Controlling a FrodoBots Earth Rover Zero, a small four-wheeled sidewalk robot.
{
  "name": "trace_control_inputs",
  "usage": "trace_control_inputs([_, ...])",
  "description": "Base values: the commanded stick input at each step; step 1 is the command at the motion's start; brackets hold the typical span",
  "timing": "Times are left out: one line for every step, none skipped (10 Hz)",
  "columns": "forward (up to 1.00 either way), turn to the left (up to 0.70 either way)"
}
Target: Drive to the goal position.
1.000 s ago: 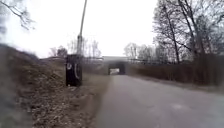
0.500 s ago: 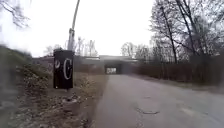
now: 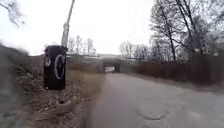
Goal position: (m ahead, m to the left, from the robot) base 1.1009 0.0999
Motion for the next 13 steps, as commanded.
trace_control_inputs([0.70, 0.00])
trace_control_inputs([0.67, 0.00])
trace_control_inputs([0.61, 0.00])
trace_control_inputs([0.54, 0.00])
trace_control_inputs([0.48, 0.00])
trace_control_inputs([0.45, 0.00])
trace_control_inputs([0.39, -0.06])
trace_control_inputs([0.28, -0.17])
trace_control_inputs([0.16, -0.29])
trace_control_inputs([0.05, -0.40])
trace_control_inputs([0.00, -0.45])
trace_control_inputs([0.00, -0.45])
trace_control_inputs([0.00, -0.45])
